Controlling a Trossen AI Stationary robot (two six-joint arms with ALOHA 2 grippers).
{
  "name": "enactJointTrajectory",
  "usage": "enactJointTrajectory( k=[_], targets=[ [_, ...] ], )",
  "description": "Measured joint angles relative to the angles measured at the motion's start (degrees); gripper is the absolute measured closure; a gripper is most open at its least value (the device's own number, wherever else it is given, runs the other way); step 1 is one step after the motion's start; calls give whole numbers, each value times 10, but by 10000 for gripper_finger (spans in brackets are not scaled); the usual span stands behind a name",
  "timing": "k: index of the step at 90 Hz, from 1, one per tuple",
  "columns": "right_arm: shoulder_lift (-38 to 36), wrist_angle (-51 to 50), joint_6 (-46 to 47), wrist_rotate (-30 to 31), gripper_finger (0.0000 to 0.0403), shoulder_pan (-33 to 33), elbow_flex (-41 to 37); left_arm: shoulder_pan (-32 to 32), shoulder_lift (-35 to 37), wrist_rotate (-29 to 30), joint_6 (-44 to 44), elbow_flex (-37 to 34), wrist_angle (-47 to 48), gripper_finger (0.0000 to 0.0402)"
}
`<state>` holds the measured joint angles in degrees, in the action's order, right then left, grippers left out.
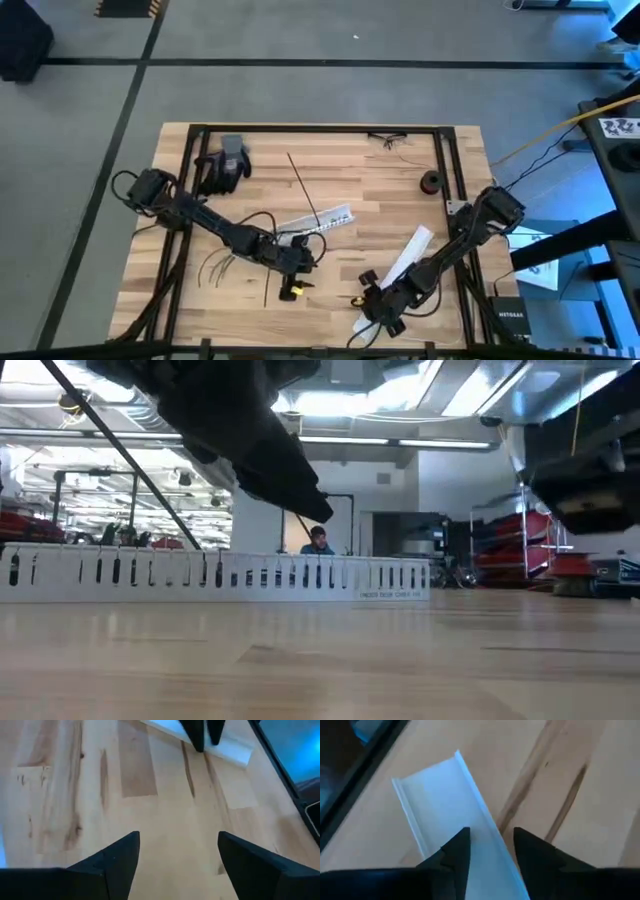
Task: Ziptie cables
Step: Close the cable duct
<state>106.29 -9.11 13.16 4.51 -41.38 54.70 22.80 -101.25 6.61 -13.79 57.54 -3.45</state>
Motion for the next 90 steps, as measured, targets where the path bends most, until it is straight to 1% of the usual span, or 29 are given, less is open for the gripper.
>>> enactJointTrajectory(
  k=[8, 16, 21, 25, 32, 41, 51, 58, 73, 82, 90],
  targets=[
    [1, -3, -2, -10, 325, 6, 0, 1, 0, 0, -7, 0, 0, 139],
    [2, -8, -4, -11, 375, 11, 0, 1, 0, 0, -10, 0, -2, 139],
    [2, -6, -3, -5, 393, 14, -1, 1, 0, 0, -10, 0, -4, 139],
    [3, -10, -3, 9, 394, 14, 2, 1, 0, 0, -11, 0, -4, 139],
    [1, -31, -3, 51, 394, 12, 15, 1, 0, 0, -17, 0, -5, 139],
    [-4, -94, -6, 112, 400, 13, 44, 1, 0, 1, -26, 5, -1, 139],
    [-6, -190, -6, 200, 401, 13, 98, 1, 0, 3, -29, 19, -4, 139],
    [-6, -252, -5, 261, 402, 13, 137, 1, 0, 19, -38, 28, -3, 139],
    [-6, -326, 10, 389, 402, 13, 193, 2, 0, 70, -81, 33, -1, 139],
    [-7, -337, 18, 417, 403, 18, 206, 5, 0, 102, -95, 30, -7, 139],
    [-7, -336, 18, 424, 403, 20, 206, 5, 0, 110, -101, 29, -19, 139]
  ],
)
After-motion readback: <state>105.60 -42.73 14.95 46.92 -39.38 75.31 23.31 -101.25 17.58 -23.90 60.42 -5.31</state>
